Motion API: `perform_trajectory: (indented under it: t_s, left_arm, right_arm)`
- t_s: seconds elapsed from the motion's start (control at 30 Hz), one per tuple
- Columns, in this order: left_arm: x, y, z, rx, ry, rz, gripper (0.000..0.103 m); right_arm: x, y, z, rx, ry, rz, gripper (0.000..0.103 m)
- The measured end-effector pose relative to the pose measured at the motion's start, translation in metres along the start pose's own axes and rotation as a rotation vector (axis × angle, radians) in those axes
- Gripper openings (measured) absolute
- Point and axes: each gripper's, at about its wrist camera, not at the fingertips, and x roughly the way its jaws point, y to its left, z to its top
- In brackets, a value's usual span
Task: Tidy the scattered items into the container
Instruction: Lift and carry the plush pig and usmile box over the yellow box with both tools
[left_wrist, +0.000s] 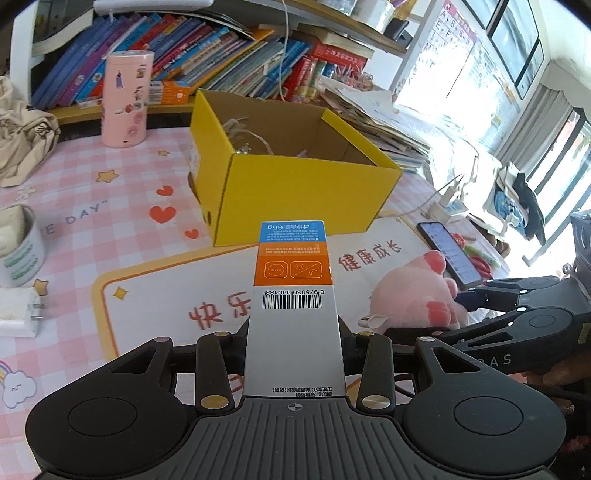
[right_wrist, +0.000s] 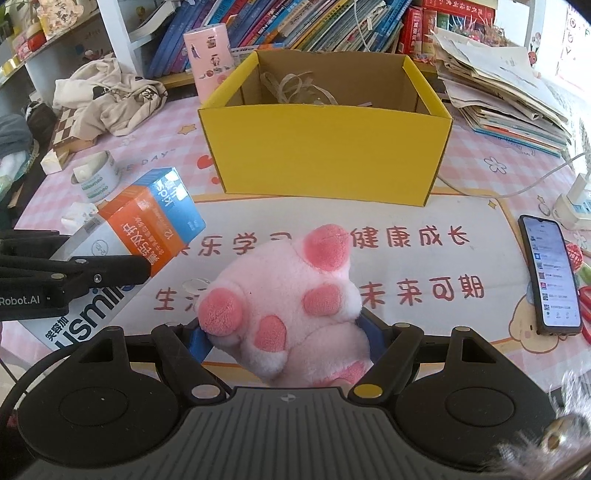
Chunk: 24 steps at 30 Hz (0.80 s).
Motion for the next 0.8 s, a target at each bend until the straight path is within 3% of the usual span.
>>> perform_trajectory:
  t_s: [0.8]
  left_arm:
    - [0.044,-0.061,0.03,0.055,0.011,0.006,0.039]
  right_arm:
    - [0.004,-0.069,0.021,-0.031,-0.013,0.074,0.076]
